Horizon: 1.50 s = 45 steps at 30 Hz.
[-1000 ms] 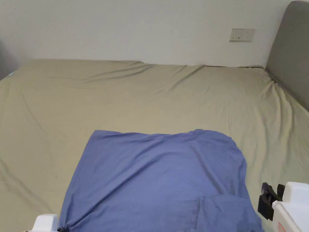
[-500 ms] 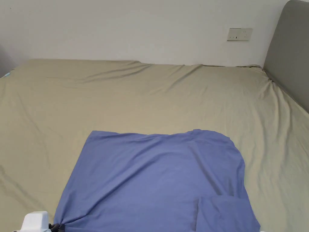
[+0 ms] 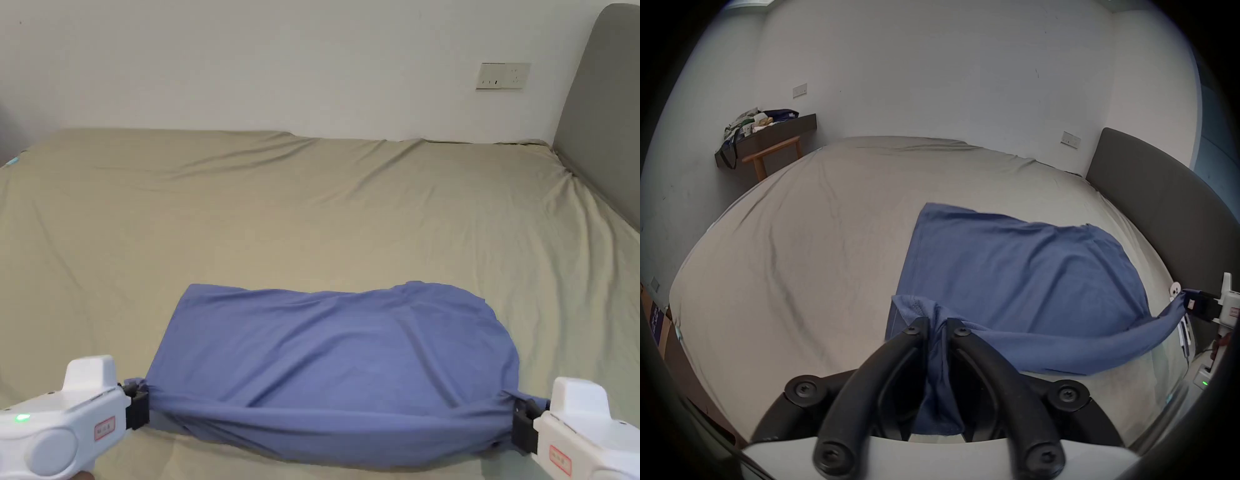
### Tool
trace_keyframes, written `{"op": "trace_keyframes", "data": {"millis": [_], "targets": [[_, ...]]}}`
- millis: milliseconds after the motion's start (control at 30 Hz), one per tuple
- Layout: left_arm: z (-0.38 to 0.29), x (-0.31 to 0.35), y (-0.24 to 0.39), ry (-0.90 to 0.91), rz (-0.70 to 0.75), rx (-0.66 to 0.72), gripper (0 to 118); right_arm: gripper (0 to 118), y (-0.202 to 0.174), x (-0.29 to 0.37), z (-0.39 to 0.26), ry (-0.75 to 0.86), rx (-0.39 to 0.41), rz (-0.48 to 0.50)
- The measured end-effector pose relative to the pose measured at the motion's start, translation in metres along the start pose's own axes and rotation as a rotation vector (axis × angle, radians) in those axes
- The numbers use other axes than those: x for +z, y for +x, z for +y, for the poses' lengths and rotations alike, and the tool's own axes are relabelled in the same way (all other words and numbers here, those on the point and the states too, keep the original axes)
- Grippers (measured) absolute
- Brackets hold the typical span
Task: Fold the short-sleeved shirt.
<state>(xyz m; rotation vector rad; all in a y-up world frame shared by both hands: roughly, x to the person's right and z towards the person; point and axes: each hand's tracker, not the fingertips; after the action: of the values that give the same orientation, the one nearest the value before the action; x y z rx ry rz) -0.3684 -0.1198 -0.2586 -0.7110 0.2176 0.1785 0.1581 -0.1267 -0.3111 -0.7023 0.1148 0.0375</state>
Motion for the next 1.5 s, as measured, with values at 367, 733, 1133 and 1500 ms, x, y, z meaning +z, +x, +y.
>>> {"op": "trace_keyframes", "data": {"millis": [367,733,1133,1500], "targets": [[0.051,-0.140,0.021,-0.172,0.044,0.025,9,14,0.004,-0.136,0.039,-0.203,-0.043,-0.064],[0.039,-0.172,0.025,-0.239,0.076,0.020,26,20,0.008,-0.177,0.027,-0.294,-0.109,-0.084],[0.098,0.015,0.065,0.312,-0.086,0.007,112,105,-0.034,0.016,0.092,0.264,-0.018,0.011],[0.070,0.125,0.124,0.758,-0.023,-0.215,72,93,-0.073,0.125,0.087,0.647,0.114,-0.141]]}}
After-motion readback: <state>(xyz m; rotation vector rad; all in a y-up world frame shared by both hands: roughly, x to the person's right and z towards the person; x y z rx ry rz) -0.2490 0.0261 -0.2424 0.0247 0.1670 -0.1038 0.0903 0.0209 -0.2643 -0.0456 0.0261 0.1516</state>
